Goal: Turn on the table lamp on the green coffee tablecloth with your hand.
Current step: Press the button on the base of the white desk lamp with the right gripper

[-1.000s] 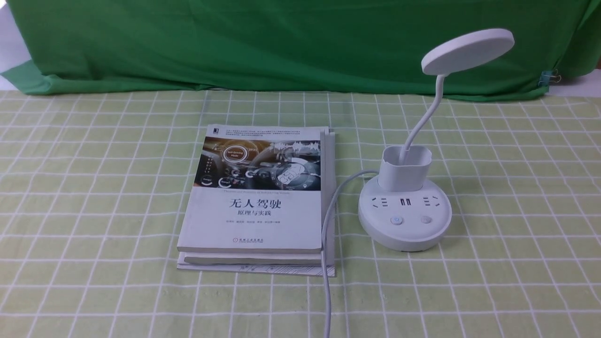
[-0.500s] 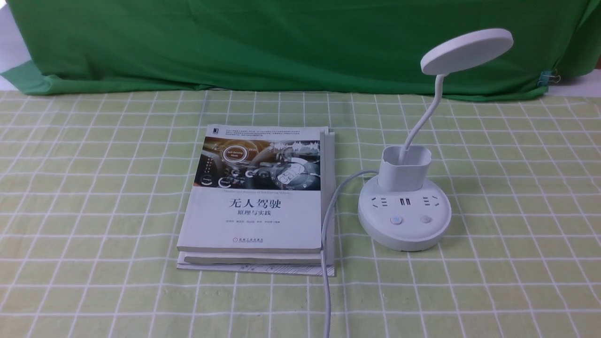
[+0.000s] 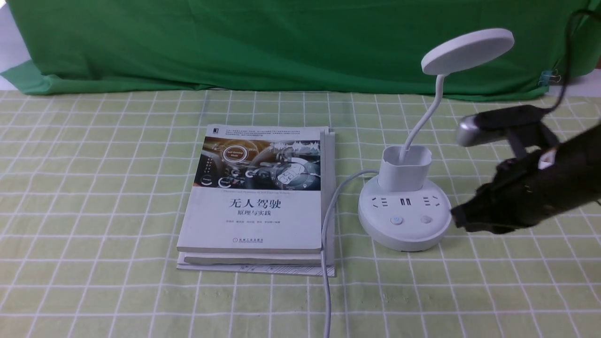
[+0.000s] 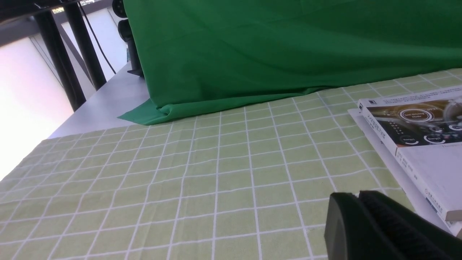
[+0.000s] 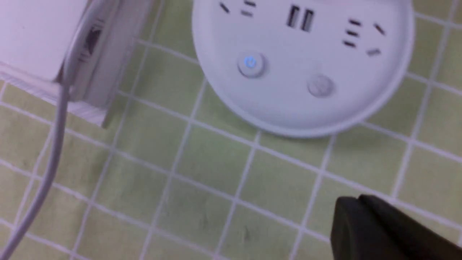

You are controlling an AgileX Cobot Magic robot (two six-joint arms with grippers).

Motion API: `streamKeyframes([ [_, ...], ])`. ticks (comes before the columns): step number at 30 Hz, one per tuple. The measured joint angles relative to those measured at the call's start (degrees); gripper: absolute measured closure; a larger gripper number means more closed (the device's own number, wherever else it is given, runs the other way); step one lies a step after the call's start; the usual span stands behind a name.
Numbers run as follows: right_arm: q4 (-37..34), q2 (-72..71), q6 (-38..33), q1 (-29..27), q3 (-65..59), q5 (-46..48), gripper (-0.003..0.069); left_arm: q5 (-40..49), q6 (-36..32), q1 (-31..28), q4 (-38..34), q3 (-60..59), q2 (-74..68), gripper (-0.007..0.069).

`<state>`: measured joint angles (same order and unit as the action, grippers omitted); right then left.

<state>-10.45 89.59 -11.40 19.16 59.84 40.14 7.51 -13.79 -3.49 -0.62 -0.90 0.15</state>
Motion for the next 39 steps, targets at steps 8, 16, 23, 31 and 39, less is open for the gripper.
streamKeyframes([
  [8, 0.1, 13.3, -0.2, 0.6, 10.7, 1.0, 0.0625, 0.0, 0.0, 0.0, 0.0, 0.0, 0.0, 0.0606],
  [16, 0.9, 18.5, -0.3, 0.6, 14.1, 2.2, 0.0625, 0.0, 0.0, 0.0, 0.0, 0.0, 0.0, 0.0606],
  [23, 0.9, 19.7, -0.3, 0.6, 14.1, 2.1, 0.0625, 0.0, 0.0, 0.0, 0.0, 0.0, 0.0, 0.0606],
  [31, 1.6, 21.3, -0.1, 0.6, 15.1, 2.8, 0.0625, 0.0, 0.0, 0.0, 0.0, 0.0, 0.0, 0.0606],
  [39, 1.8, 19.6, -0.1, 0.7, 14.8, 2.6, 0.0625, 0.0, 0.0, 0.0, 0.0, 0.0, 0.0, 0.0606],
])
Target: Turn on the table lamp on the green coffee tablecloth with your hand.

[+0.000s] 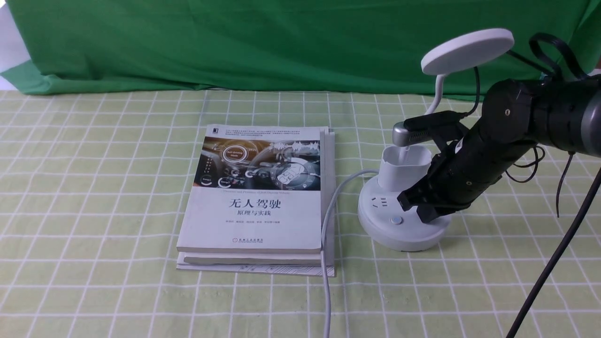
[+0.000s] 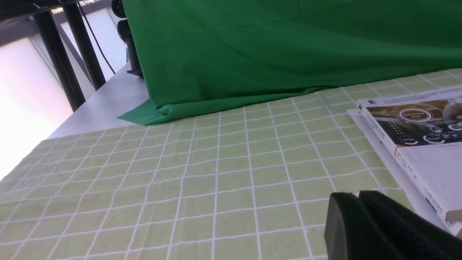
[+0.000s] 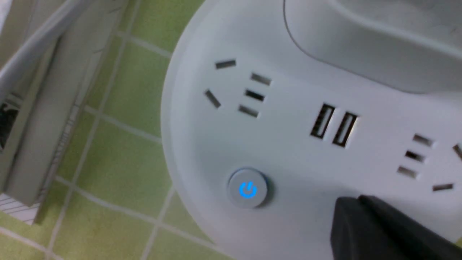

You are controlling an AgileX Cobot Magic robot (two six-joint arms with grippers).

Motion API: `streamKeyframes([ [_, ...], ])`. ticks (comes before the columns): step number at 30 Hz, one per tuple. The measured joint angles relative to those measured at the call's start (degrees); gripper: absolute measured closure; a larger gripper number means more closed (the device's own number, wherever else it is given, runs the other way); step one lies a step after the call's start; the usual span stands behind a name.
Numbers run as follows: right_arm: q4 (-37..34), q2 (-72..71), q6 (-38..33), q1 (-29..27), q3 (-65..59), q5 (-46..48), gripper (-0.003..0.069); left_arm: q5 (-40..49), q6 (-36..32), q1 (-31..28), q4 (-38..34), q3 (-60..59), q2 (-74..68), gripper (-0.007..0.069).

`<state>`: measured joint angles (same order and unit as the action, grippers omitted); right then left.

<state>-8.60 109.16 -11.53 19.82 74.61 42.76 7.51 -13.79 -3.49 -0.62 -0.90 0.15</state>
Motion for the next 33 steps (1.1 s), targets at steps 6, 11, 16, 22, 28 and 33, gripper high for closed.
streamKeyframes([
  [6, 0.1, -9.4, 0.2, 0.3, -2.0, 2.0, 0.0625, 0.0, 0.0, 0.0, 0.0, 0.0, 0.0, 0.0606],
  [11, 0.1, -18.7, 2.4, 1.1, -10.9, 2.7, 0.0625, 0.0, 0.0, 0.0, 0.0, 0.0, 0.0, 0.0606],
  [16, 0.1, -29.7, 5.6, 1.6, -22.9, 1.9, 0.0625, 0.0, 0.0, 0.0, 0.0, 0.0, 0.0, 0.0606],
  [22, 0.1, -42.6, 13.3, 1.6, -30.2, 3.5, 0.0625, 0.0, 0.0, 0.0, 0.0, 0.0, 0.0, 0.0606],
  [28, 0.1, -50.8, 15.0, 1.6, -30.6, 0.0, 0.0617, 0.0, 0.0, 0.0, 0.0, 0.0, 0.0, 0.0606],
  [33, 1.5, -55.4, 13.2, 1.5, -33.2, -8.0, 0.0629, 0.0, 0.0, 0.0, 0.0, 0.0, 0.0, 0.0606],
])
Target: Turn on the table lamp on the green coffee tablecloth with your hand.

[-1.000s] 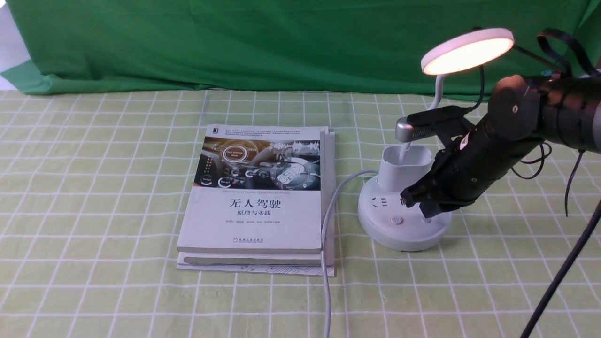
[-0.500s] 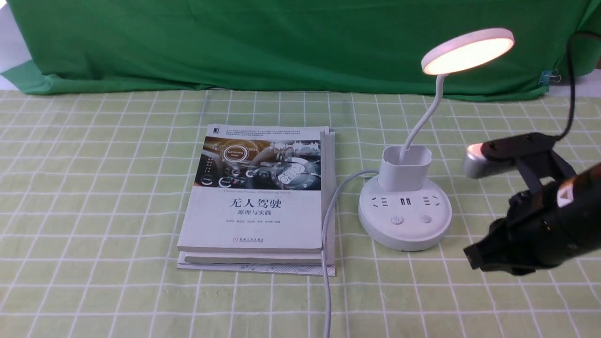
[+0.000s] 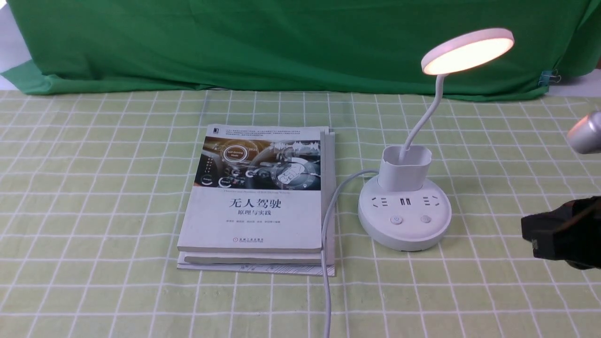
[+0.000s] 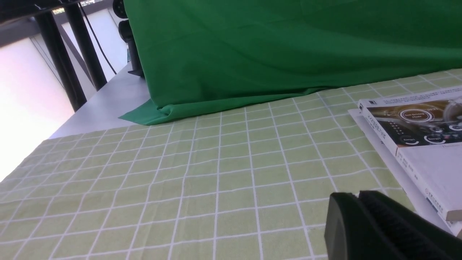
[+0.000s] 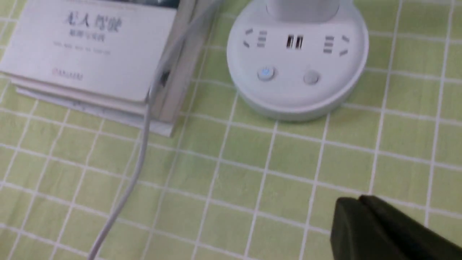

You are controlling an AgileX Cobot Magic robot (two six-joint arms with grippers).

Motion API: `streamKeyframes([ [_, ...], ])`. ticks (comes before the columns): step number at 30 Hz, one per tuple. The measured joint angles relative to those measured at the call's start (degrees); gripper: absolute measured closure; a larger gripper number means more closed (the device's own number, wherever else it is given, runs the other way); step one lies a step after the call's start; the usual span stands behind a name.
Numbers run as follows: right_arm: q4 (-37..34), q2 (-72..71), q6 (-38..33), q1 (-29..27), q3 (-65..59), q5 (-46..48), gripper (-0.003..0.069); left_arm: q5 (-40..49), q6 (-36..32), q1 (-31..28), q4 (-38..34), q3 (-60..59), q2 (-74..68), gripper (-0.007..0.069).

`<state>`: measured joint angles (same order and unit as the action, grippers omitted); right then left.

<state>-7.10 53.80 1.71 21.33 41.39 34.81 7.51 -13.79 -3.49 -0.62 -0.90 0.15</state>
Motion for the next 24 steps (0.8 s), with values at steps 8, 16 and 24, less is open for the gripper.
streamKeyframes([
  [8, -0.2, -25.5, -8.8, -13.1, -27.8, -22.9, 0.0631, 0.0, 0.0, 0.0, 0.0, 0.0, 0.0, 0.0606],
  [16, -0.3, -46.4, -14.9, -19.7, -41.8, -26.0, 0.0631, 0.0, 0.0, 0.0, 0.0, 0.0, 0.0, 0.0606],
  [24, -0.5, -53.7, -15.1, -21.8, -41.8, -21.0, 0.0631, 0.0, 0.0, 0.0, 0.0, 0.0, 0.0, 0.0606],
])
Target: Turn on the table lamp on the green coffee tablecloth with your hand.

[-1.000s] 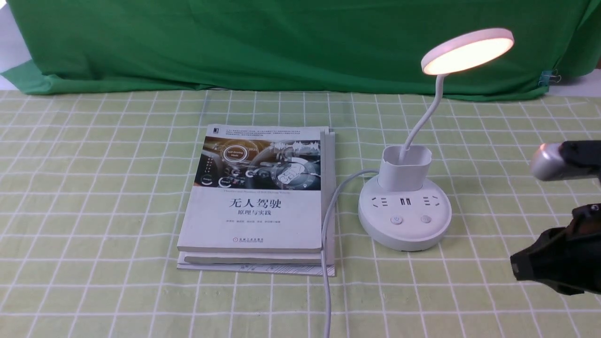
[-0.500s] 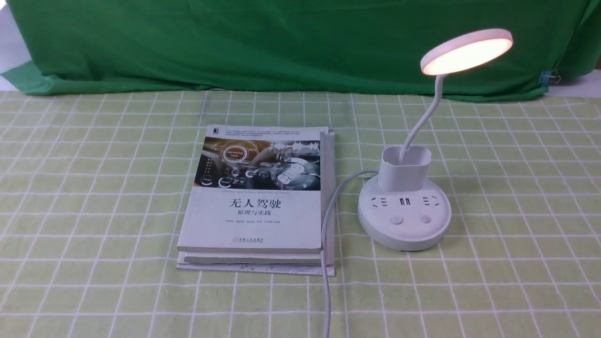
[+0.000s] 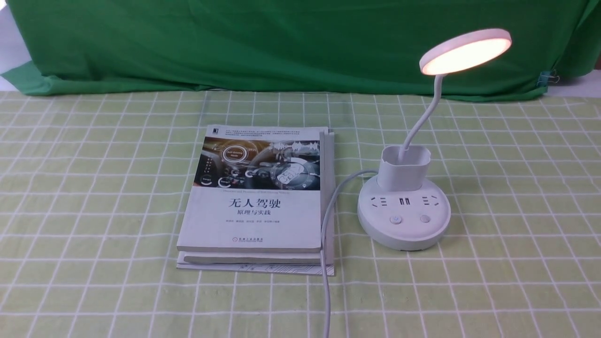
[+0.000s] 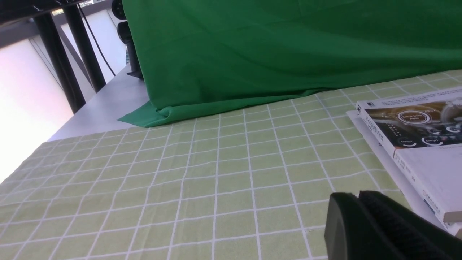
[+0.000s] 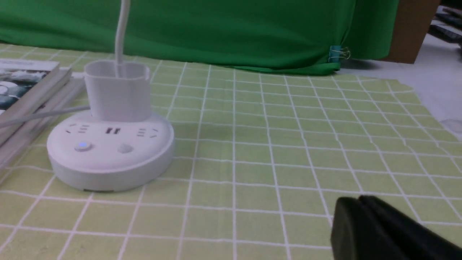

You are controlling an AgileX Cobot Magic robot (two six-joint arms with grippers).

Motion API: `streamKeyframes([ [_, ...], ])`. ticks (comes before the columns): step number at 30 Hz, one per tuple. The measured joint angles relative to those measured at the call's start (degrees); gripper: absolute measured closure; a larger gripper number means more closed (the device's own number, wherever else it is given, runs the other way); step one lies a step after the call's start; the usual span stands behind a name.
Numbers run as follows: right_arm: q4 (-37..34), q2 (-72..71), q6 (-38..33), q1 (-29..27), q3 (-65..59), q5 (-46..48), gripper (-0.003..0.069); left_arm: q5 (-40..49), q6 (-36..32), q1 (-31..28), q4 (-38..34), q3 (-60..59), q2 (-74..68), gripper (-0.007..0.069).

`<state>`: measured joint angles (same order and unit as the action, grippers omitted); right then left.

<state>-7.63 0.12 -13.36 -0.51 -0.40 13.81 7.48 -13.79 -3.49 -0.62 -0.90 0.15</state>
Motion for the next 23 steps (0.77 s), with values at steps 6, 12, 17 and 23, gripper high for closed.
streamKeyframes([
  [6, 0.0, 0.0, 0.0, 0.0, 0.0, 0.3, 0.0630, 0.0, 0.0, 0.0, 0.0, 0.0, 0.0, 0.0606],
  [12, 0.0, 0.0, 0.0, 0.0, 0.0, 0.5, 0.0624, 0.0, 0.0, 0.0, 0.0, 0.0, 0.0, 0.0606],
  [17, 0.0, 0.0, 0.0, 0.0, 0.0, 0.5, 0.0620, 0.0, 0.0, 0.0, 0.0, 0.0, 0.0, 0.0606],
  [23, 0.0, 0.0, 0.0, 0.0, 0.0, 0.5, 0.0606, 0.0, 0.0, 0.0, 0.0, 0.0, 0.0, 0.0606],
])
